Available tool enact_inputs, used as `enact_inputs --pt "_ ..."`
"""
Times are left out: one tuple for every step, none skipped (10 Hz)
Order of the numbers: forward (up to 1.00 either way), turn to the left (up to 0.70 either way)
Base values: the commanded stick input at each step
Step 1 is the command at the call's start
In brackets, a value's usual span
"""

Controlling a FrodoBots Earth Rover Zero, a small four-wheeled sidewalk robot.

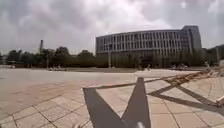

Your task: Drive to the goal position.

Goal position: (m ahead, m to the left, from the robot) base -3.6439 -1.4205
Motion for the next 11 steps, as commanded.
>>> enact_inputs --pt "0.45 -0.27" --pt "0.45 -0.27" --pt "0.55 -0.19" --pt "0.6 -0.15" --pt "0.6 -0.15" --pt "0.6 -0.15" --pt "0.6 -0.15" --pt "0.6 -0.13" --pt "0.0 0.0" --pt "0.0 0.0" --pt "0.0 0.0"
